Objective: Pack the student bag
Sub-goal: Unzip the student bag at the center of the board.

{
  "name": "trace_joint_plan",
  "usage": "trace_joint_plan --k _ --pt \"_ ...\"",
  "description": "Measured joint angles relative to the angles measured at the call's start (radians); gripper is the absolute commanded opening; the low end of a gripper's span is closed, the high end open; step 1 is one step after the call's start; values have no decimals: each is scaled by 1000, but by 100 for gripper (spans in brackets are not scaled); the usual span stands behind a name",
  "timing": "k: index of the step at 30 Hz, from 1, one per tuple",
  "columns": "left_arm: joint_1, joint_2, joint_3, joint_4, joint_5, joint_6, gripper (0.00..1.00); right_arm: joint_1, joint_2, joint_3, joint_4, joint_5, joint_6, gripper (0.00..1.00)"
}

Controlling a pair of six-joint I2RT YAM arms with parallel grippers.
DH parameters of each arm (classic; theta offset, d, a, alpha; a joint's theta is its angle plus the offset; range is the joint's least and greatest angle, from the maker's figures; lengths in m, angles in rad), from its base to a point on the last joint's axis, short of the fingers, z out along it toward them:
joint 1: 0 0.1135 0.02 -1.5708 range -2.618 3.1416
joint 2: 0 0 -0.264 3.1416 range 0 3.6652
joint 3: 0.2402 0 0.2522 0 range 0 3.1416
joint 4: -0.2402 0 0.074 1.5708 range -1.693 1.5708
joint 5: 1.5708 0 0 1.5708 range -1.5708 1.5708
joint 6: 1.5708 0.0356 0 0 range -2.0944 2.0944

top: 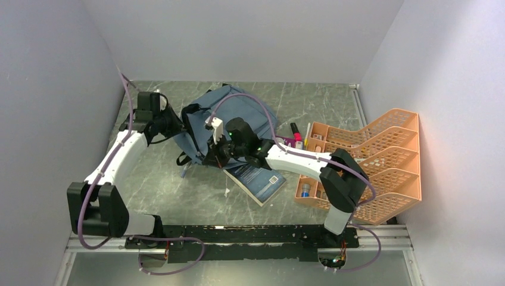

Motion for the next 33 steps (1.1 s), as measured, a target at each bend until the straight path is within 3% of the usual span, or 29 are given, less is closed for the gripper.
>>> trace_joint_plan --k 4,11,21,33 --pt "0 84 82 -8 -2 17 5 -8 -41 -20 -27 16 -35 0" --pt "11 183 198 -20 -17 61 5 -11 -106 -74 -109 174 -85 0" --pt "84 189 203 -20 -34 119 5 -108 -106 -74 -227 317 -113 0" --pt "166 187 178 -19 -22 138 5 -191 -44 -26 -302 383 -105 0"
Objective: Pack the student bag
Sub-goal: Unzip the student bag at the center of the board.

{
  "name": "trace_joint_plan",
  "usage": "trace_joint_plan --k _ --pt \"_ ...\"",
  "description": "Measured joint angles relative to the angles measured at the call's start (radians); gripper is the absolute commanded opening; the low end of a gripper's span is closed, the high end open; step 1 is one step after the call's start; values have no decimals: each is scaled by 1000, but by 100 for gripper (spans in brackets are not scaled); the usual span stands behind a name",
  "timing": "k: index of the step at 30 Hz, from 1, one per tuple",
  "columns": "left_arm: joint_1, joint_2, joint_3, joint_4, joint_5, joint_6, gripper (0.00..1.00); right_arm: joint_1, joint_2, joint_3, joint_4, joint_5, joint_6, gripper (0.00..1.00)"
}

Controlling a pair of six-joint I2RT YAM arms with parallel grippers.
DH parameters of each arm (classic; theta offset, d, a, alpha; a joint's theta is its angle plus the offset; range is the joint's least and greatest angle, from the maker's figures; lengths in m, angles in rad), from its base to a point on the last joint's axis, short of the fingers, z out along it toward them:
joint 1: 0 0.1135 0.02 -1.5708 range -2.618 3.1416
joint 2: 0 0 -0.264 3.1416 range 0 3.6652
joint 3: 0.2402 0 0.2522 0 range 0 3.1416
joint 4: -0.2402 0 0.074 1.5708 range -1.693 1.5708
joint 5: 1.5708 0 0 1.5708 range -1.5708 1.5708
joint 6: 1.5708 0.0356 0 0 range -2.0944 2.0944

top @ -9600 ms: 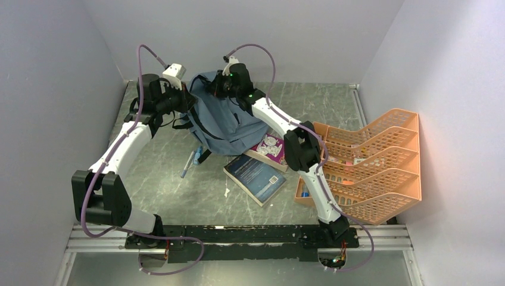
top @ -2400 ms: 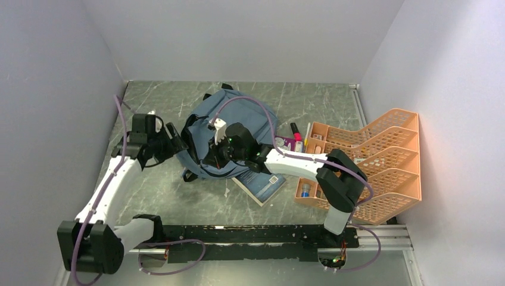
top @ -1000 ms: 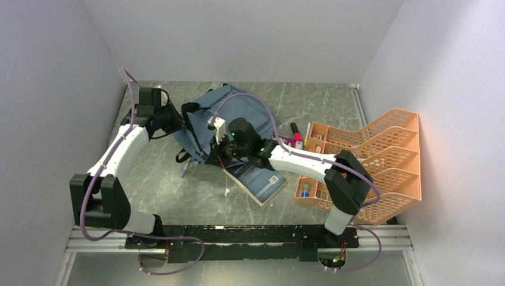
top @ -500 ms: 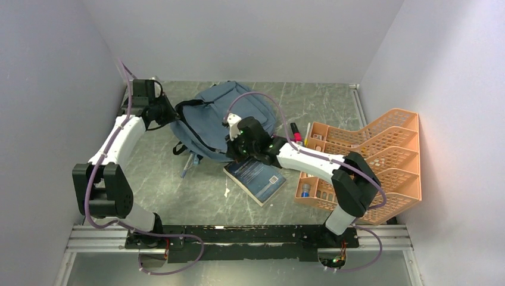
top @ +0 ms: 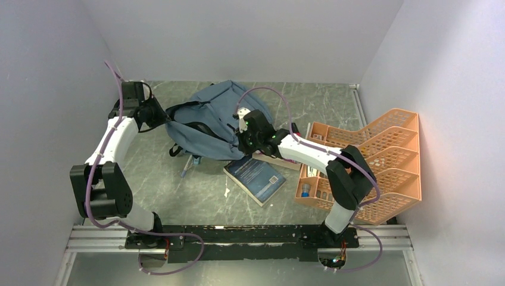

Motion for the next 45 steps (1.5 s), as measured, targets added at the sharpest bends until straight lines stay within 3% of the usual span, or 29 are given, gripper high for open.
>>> trace_joint_plan --k 1,4,9,14,20,25,29,45 --pt "1 0 -3 1 5 1 5 -2 3 0 -3 -3 3 0" --pt "6 0 -10 5 34 14 19 -4 2 -2 0 -37 7 0" --pt "14 -12 -21 9 90 51 52 -10 -26 -24 51 -154 40 0" --pt "-7 -104 -87 -1 106 99 65 -10 -35 0 113 -225 87 0" --pt "-104 -285 -143 10 127 174 69 -21 14 100 119 -225 121 0" --pt "-262 -389 -198 69 189 251 65 -51 32 106 120 -241 149 0" --pt "-365 -375 -201 66 191 328 64 -80 32 106 122 -267 160 0" --pt "-456 -222 -201 32 154 502 62 -118 13 58 122 -376 159 0"
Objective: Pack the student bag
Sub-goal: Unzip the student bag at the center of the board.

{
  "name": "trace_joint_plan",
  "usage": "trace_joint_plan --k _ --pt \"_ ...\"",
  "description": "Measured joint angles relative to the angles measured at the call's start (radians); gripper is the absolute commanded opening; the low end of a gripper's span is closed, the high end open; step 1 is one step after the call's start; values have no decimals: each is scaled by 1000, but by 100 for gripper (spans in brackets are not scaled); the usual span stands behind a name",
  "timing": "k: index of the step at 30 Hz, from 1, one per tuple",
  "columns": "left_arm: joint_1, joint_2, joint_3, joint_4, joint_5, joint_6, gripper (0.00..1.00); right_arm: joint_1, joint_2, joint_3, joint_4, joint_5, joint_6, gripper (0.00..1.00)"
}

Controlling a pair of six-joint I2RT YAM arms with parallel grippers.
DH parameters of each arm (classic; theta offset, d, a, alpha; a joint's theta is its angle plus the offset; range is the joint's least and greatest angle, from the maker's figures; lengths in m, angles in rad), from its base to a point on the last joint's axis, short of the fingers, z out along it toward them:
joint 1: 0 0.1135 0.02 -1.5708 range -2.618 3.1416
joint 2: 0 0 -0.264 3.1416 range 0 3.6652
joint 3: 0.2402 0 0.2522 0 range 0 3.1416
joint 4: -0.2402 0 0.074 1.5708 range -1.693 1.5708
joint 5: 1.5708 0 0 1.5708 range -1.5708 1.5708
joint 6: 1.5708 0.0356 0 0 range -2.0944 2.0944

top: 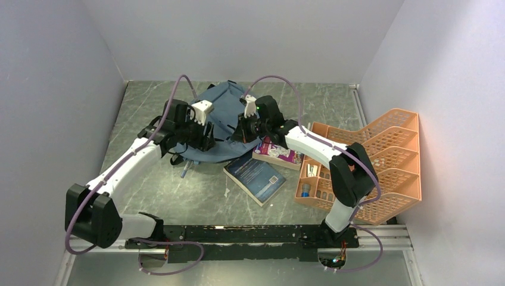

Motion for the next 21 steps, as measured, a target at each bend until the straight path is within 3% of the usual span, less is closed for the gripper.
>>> trace_joint_plan --k 21 --pt "-19 103 44 18 -42 68 62 -1 -1 -6 5 -18 -2 0"
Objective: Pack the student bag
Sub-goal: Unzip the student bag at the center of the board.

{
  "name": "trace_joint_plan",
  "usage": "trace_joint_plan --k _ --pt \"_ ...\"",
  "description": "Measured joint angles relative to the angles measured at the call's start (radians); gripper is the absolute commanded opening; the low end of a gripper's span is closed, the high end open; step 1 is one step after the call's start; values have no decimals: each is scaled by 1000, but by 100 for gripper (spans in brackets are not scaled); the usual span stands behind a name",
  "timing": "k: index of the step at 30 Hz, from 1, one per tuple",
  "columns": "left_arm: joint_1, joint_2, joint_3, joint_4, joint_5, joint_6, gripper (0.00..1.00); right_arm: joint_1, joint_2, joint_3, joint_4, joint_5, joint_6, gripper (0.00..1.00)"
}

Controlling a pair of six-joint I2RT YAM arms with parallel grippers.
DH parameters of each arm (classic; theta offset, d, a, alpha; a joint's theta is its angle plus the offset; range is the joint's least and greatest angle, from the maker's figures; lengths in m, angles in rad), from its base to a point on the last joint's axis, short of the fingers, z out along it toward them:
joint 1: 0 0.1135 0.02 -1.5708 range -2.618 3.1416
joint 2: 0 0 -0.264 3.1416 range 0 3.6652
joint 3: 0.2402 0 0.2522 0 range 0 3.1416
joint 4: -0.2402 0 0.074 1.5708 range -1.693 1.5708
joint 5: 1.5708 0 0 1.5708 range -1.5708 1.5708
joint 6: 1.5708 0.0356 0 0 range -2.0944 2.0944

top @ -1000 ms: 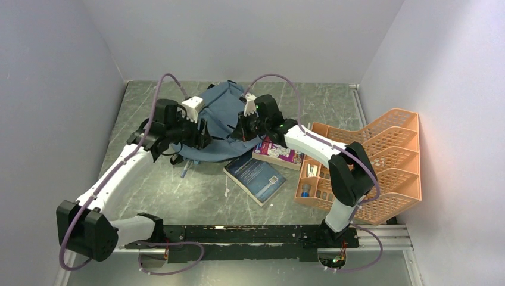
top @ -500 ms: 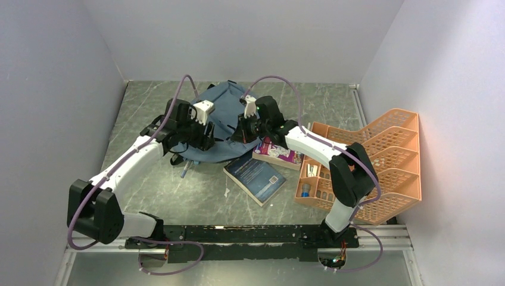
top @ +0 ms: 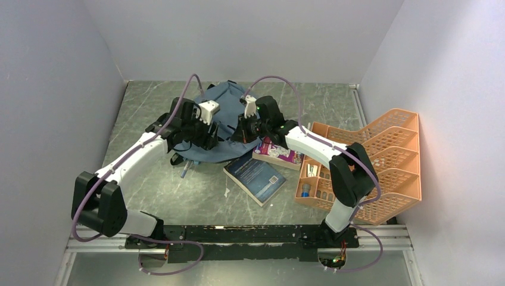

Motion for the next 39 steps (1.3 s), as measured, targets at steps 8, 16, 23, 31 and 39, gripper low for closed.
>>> trace_joint_plan --k 8,16,23,31,39 --pt "-58 32 -20 1 25 16 53 -5 0 0 0 -7 0 0" --pt "-81 80 -19 -10 13 27 26 -6 0 -9 -4 -12 -2 0" --pt "-93 81 -19 -22 2 23 5 -6 -3 -18 -17 11 -9 0" --pt "-180 70 -8 -50 -12 -5 5 -6 18 18 -121 151 -34 0" --pt "-202 8 -11 -53 -23 -35 5 -6 93 108 -220 338 -69 0"
